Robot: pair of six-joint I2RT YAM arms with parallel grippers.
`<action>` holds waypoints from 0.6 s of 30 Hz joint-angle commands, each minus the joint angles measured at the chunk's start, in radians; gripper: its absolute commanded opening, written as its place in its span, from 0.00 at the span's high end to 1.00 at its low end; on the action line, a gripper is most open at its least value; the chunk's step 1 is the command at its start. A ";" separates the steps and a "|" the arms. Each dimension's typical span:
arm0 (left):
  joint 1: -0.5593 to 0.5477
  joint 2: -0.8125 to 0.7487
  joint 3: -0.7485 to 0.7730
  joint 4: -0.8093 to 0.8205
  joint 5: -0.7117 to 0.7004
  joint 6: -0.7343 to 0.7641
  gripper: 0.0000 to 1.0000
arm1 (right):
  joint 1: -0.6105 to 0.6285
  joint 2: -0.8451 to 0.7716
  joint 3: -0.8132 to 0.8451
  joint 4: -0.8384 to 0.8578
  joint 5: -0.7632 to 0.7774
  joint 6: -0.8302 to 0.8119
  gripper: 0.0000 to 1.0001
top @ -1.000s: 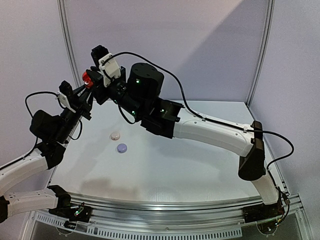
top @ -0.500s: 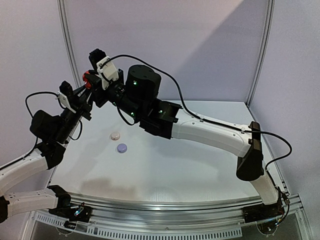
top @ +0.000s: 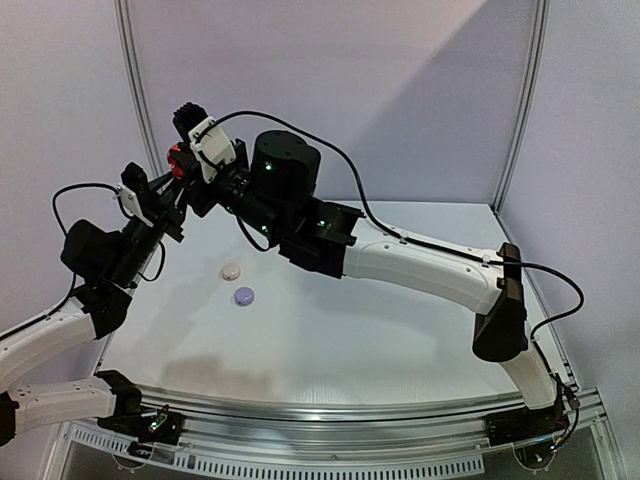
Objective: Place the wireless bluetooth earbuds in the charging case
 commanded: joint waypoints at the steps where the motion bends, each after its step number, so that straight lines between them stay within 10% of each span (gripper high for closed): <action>1: -0.003 -0.010 0.004 0.035 0.001 0.003 1.00 | -0.008 -0.009 -0.018 -0.074 0.011 -0.020 1.00; 18: -0.002 -0.014 0.001 0.040 0.005 -0.002 1.00 | -0.009 0.000 -0.017 -0.086 -0.009 0.000 0.86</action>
